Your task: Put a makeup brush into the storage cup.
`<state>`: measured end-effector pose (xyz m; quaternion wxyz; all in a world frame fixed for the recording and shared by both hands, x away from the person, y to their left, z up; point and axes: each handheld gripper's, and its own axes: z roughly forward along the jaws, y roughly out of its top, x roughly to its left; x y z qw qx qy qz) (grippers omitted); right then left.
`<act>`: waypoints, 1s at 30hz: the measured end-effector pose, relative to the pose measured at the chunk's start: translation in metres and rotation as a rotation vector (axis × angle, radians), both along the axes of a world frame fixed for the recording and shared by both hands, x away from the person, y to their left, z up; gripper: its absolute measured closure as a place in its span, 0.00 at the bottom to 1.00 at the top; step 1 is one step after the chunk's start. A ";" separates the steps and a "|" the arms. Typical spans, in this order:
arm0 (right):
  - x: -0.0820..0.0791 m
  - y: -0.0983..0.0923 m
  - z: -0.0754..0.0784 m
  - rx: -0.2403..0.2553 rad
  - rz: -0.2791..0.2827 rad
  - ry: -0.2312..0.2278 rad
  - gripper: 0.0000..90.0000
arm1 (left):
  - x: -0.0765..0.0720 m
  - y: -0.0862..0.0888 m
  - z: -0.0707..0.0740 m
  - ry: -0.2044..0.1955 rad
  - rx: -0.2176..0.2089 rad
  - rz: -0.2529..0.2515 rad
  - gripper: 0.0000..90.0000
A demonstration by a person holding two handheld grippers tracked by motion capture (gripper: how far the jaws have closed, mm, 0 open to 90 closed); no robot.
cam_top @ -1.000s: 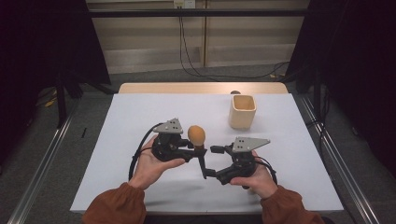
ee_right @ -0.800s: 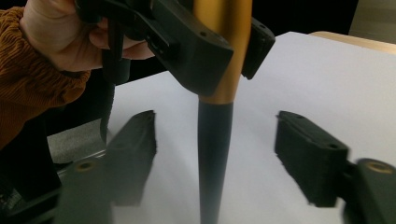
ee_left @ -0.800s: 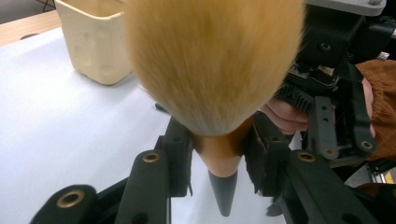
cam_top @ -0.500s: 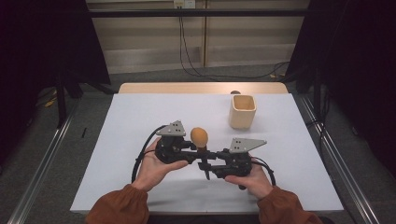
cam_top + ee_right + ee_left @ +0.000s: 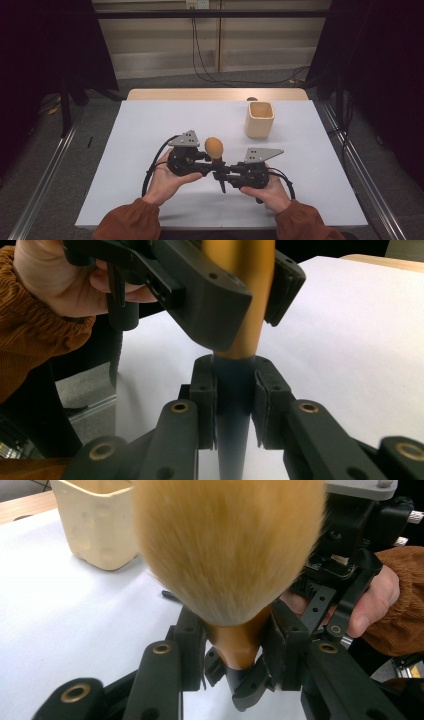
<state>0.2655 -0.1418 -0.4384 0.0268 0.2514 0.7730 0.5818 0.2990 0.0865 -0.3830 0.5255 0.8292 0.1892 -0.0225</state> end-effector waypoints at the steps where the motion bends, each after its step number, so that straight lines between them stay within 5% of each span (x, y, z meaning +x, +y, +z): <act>1: 0.000 0.000 0.000 0.005 -0.001 -0.001 0.83 | 0.000 0.000 0.000 0.002 -0.006 0.001 0.71; 13: 0.000 -0.001 0.001 0.013 -0.003 0.000 0.83 | 0.000 0.002 -0.001 0.008 -0.035 0.005 0.70; 30: 0.003 -0.009 0.003 0.026 -0.040 -0.013 0.83 | -0.001 0.018 -0.003 -0.029 -0.064 0.090 0.37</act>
